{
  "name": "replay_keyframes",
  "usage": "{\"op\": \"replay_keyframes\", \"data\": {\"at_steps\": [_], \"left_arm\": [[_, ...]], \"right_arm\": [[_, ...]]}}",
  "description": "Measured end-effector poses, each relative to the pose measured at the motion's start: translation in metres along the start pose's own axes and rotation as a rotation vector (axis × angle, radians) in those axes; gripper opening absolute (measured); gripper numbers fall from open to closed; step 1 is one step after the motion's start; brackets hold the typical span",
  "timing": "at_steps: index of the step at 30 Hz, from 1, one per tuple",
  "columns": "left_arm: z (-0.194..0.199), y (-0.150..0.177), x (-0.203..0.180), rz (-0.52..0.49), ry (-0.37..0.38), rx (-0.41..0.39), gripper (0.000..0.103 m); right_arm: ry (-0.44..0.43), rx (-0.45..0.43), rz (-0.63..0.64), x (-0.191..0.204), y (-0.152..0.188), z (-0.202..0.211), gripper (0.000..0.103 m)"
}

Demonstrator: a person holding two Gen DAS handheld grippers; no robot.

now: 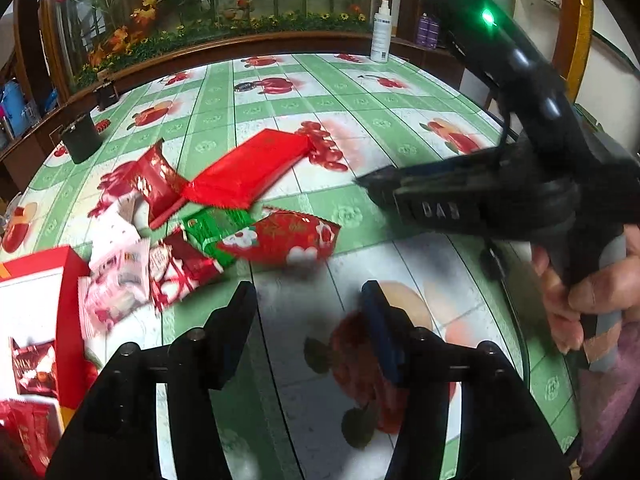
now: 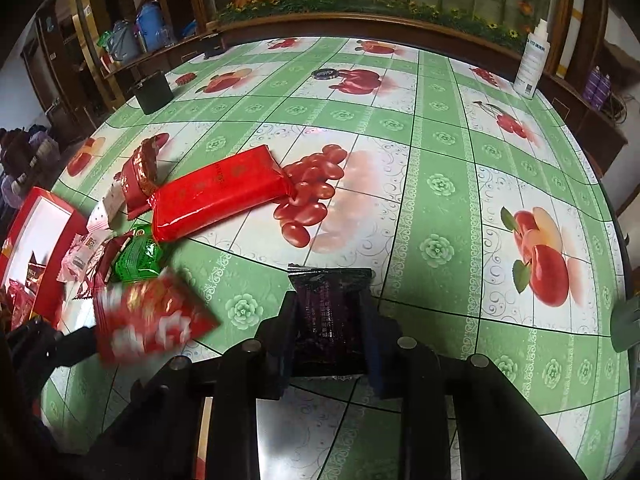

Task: Organize snacks
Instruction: 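Grasp the red flower-print packet with the left gripper while the right holds the purple packet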

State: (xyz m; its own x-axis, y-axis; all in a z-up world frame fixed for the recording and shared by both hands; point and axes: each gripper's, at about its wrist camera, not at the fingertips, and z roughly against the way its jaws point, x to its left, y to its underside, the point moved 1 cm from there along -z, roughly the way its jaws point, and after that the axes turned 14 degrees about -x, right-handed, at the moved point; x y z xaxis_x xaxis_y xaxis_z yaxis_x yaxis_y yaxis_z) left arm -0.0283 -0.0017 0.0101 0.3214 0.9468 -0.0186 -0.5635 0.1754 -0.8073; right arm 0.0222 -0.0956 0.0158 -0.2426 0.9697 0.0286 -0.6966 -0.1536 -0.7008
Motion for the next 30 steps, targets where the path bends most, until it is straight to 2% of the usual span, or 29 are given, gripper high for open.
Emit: {"op": "replay_keyframes", "data": {"at_steps": [6,11,13,16,19,21,24,27,30], "left_arm": [[-0.002,-0.013,0.011,0.011,-0.052,-0.014,0.053],[0.0,-0.026,0.009,-0.07,-0.067,-0.043,0.055],[-0.006,-0.028,0.004,-0.116,-0.039,-0.019,0.065],[-0.022,-0.025,-0.003,-0.193,-0.016,0.032,0.065],[-0.031,-0.022,-0.003,-0.201,0.017,0.06,0.065],[-0.032,-0.023,-0.004,-0.219,0.019,0.046,0.062],[-0.034,-0.021,-0.007,-0.228,0.048,0.058,0.045],[-0.035,-0.02,-0.005,-0.191,0.06,0.058,0.043],[-0.035,-0.018,0.002,-0.109,0.076,0.058,0.04]], "right_arm": [[-0.007,0.002,-0.001,0.001,0.0,0.0,0.033],[-0.003,0.01,0.006,0.001,0.0,0.0,0.033],[-0.004,0.01,0.005,0.0,0.0,0.0,0.033],[-0.006,0.01,0.004,0.0,0.0,0.0,0.034],[-0.011,0.01,0.0,-0.001,0.0,0.0,0.034],[-0.013,0.011,-0.001,-0.001,0.0,0.0,0.034],[-0.009,0.011,0.006,0.001,0.001,0.001,0.034],[-0.009,0.013,0.015,0.002,0.001,0.001,0.034],[-0.008,0.016,0.024,0.002,0.002,0.001,0.032]]}}
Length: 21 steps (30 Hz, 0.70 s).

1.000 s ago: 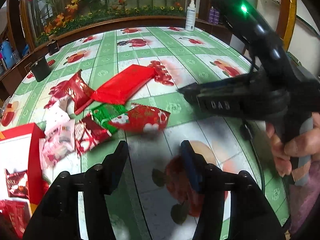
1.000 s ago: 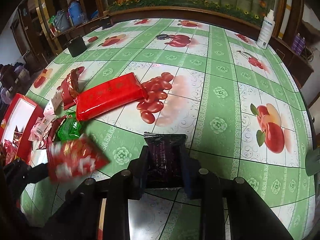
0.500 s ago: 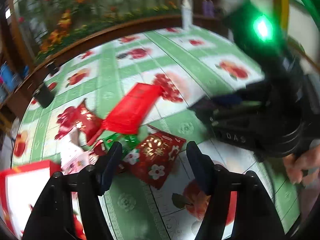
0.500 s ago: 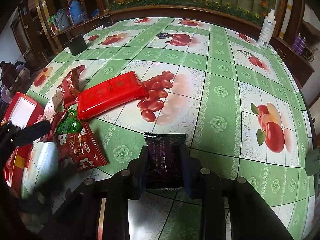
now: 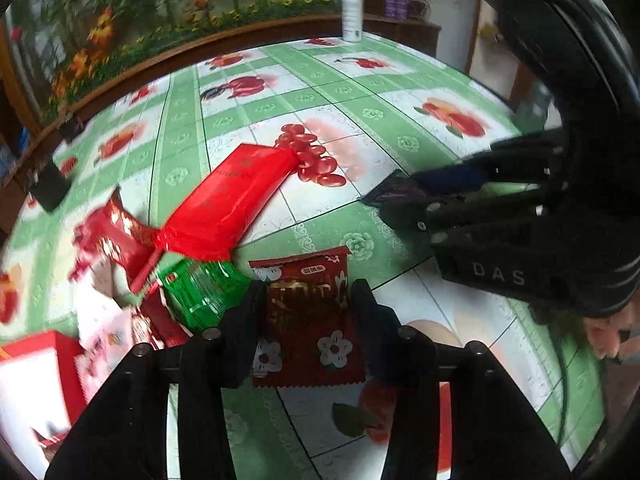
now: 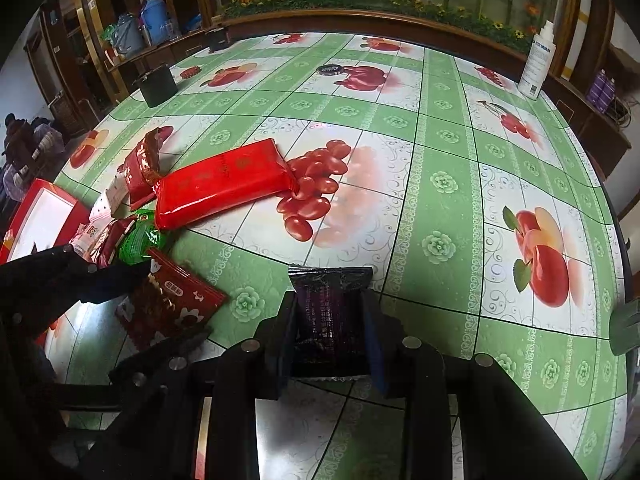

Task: Organize snacks
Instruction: 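Grasp the red flower-print packet with the left gripper while the right holds the purple packet, then carry both packets over the white tray and open both grippers to release them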

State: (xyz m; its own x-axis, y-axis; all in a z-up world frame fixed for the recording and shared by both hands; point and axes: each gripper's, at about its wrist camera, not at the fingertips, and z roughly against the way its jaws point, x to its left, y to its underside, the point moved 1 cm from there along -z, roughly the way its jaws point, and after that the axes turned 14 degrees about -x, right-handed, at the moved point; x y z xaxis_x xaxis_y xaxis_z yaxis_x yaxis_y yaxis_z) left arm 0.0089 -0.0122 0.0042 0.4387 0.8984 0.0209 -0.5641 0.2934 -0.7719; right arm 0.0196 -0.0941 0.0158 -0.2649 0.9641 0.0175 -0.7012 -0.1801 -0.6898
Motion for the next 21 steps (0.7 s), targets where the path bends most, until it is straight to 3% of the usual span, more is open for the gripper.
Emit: {"op": "replay_keyframes", "data": {"at_steps": [6,7,14,21], "left_arm": [[0.006,0.004,0.001,0.07,-0.046,-0.028,0.035],[0.009,0.005,0.002,0.083,-0.052,-0.041,0.03],[0.026,0.016,0.001,0.098,-0.061,-0.058,0.03],[0.057,0.025,0.003,0.151,-0.053,-0.111,0.03]], "right_arm": [[0.003,-0.003,0.01,0.0,0.0,0.001,0.031],[0.003,-0.005,0.01,0.0,0.0,0.001,0.031],[-0.032,-0.009,-0.051,-0.01,-0.002,0.002,0.029],[-0.188,-0.01,-0.222,-0.03,-0.005,0.002,0.029]]}}
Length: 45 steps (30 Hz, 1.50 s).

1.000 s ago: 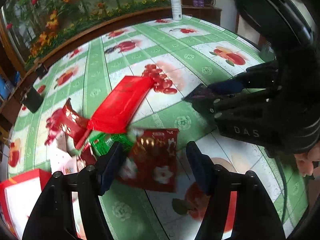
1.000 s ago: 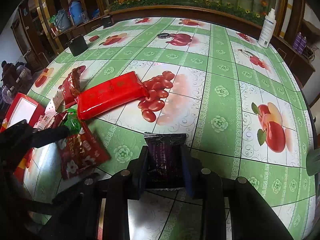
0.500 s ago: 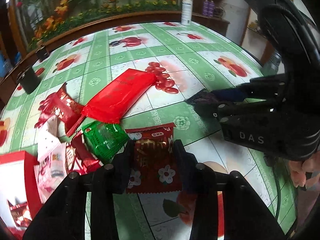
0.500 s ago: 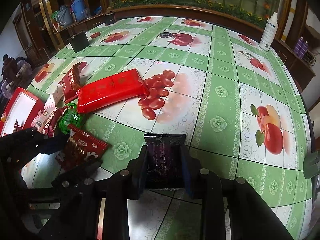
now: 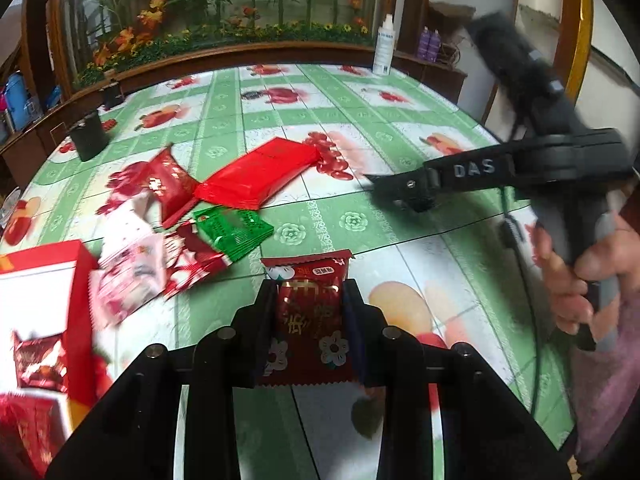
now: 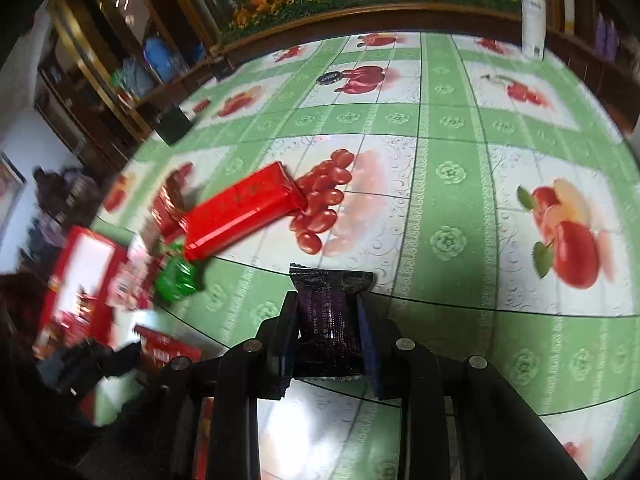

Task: Organize snacks
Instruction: 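Carry both packets over the white tray and open both grippers to release them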

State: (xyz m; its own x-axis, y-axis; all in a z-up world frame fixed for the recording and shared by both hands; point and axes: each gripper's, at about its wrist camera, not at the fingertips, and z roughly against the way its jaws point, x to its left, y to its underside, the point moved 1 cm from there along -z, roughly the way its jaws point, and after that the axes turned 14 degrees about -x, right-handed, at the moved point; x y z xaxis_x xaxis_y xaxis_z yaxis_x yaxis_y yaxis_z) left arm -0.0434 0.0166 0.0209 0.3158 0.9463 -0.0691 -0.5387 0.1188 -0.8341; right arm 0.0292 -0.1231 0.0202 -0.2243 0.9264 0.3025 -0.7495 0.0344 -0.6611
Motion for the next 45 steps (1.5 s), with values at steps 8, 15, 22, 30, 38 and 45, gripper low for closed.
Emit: {"op": "replay_keyframes", "data": {"at_steps": [8,15,22,30,38,45], "left_arm": [[0.063,0.009,0.013,-0.004,-0.086,-0.088,0.03],[0.112,0.016,0.07,0.085,-0.213,-0.111,0.03],[0.136,0.024,0.121,0.126,-0.336,-0.145,0.03],[0.152,0.035,0.159,0.141,-0.43,-0.166,0.03],[0.161,0.045,0.182,0.148,-0.496,-0.166,0.03],[0.162,0.049,0.189,0.14,-0.557,-0.144,0.031]], "right_arm": [[-0.145,-0.031,-0.09,-0.001,-0.003,0.005,0.029],[-0.16,-0.056,-0.126,0.008,-0.001,0.002,0.029],[-0.265,-0.136,-0.102,0.064,0.006,0.008,0.029],[-0.474,-0.154,-0.054,0.172,0.022,-0.005,0.028],[-0.562,-0.121,0.005,0.245,0.039,-0.025,0.03],[-0.609,-0.093,0.075,0.284,0.048,-0.035,0.031]]}}
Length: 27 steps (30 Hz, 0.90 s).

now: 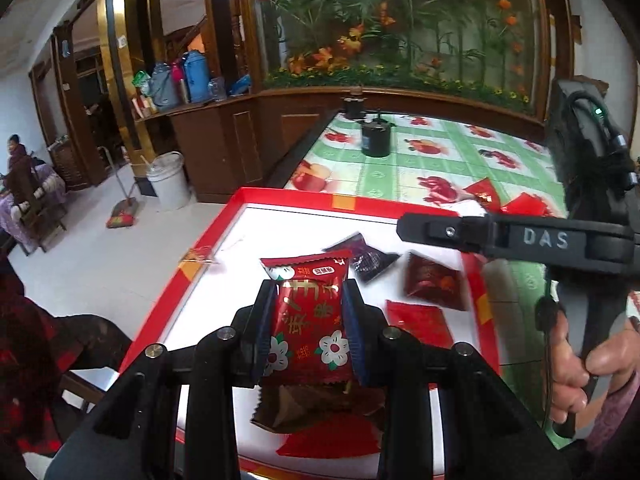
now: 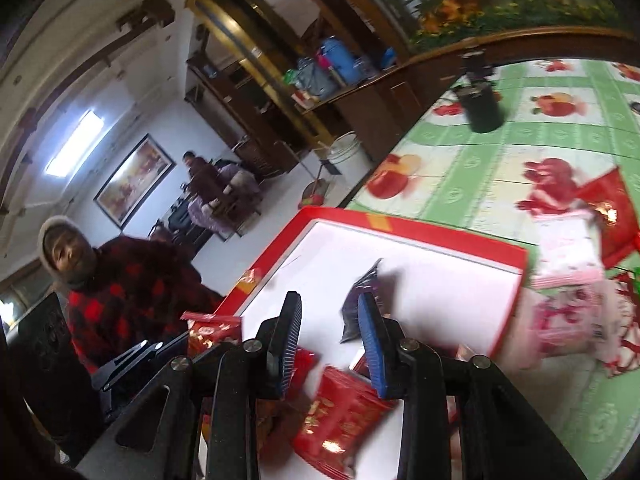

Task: Organize snacks
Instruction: 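Carry both packets over the white tray and open both grippers to release them, then grasp the red-white striped candy with the right gripper while the left grasps the pink Lotso bag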

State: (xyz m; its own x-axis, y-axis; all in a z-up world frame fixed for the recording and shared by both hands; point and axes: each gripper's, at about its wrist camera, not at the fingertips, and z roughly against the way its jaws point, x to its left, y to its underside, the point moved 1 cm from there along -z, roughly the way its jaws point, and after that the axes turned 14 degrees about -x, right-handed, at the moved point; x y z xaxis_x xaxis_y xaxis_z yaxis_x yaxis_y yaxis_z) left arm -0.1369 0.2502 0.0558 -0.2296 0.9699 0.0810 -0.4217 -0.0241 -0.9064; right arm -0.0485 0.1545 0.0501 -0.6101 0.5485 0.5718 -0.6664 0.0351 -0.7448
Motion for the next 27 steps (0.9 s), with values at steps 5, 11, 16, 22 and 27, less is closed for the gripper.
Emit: {"op": "replay_keyframes", "data": {"at_steps": [5,11,16,22,27], "left_arm": [[-0.001,-0.001,-0.001,-0.015,-0.033,0.007,0.043],[0.004,-0.004,-0.016,-0.06,-0.023,-0.003,0.057],[0.0,-0.004,-0.034,-0.071,0.021,0.016,0.058],[-0.004,-0.015,-0.074,-0.089,0.135,0.037,0.058],[-0.019,-0.032,-0.124,-0.183,0.232,0.039,0.071]], "right_arm": [[0.004,-0.04,0.009,0.001,-0.003,0.011,0.036],[0.093,-0.115,-0.103,-0.047,-0.023,0.038,0.039],[0.181,-0.183,-0.193,-0.099,-0.046,0.075,0.043],[0.287,-0.258,-0.305,-0.164,-0.062,0.131,0.046],[0.294,-0.215,-0.344,-0.189,-0.065,0.144,0.046]]}}
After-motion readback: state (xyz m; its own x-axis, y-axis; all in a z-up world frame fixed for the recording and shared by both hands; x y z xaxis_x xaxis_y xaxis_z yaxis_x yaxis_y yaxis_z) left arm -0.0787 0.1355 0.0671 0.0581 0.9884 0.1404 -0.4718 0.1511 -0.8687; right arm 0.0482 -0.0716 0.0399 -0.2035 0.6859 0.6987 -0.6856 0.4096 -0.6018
